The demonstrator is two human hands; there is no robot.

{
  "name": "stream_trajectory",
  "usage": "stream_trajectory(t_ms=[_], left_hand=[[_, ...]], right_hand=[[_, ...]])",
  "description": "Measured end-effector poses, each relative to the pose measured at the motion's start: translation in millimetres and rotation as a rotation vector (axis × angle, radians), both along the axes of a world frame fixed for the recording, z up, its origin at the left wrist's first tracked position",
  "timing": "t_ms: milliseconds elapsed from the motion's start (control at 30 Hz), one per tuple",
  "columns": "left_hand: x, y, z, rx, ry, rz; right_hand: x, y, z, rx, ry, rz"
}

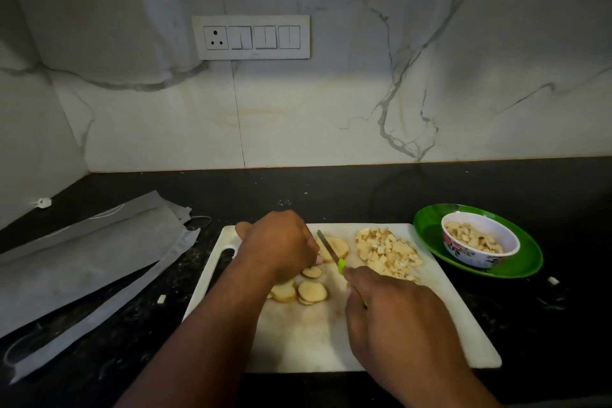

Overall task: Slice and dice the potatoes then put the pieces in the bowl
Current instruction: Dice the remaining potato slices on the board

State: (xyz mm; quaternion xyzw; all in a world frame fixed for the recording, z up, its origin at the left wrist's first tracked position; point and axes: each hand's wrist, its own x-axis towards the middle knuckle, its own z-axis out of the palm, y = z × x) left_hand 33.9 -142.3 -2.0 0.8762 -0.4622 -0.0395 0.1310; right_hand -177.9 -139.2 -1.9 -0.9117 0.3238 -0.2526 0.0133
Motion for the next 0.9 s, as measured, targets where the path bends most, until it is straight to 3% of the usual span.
stream_trajectory(t_ms=[67,167,267,433,533,633,733,800,900], left_hand=[[1,-1,-1,-0.013,0.033,-0.001],[3,-2,-2,-0.016,0.033,0.000],[3,-3,-1,-0.022,0.027,0.004],[6,-4,-1,-0.034,0.092,0.025],[9,-4,-5,-0.064,0.163,0.032],[12,-4,-8,-0.089,0.224,0.024],[16,-6,-8,-0.062,0.226,0.019],[18,-5,-7,-0.047,0.180,-0.013],[18,-1,-3,-0.035,0.128,-0.037]], right_hand=[[12,-6,-8,-0.008,-0.020,0.022],[6,-3,-19,0.065,0.152,-0.008],[-20,9,-32,0.157,0.044,-0.040],[-26,10,-16,0.085,-0.065,-0.017],[1,3,-4,-0.005,0.006,-0.001],[12,0,-8,0.040,0.001,0.034],[1,8,-14,0.064,0.156,-0.003],[-17,13,-17,0.163,0.097,-0.027],[-31,18,-16,0.141,0.075,0.004]])
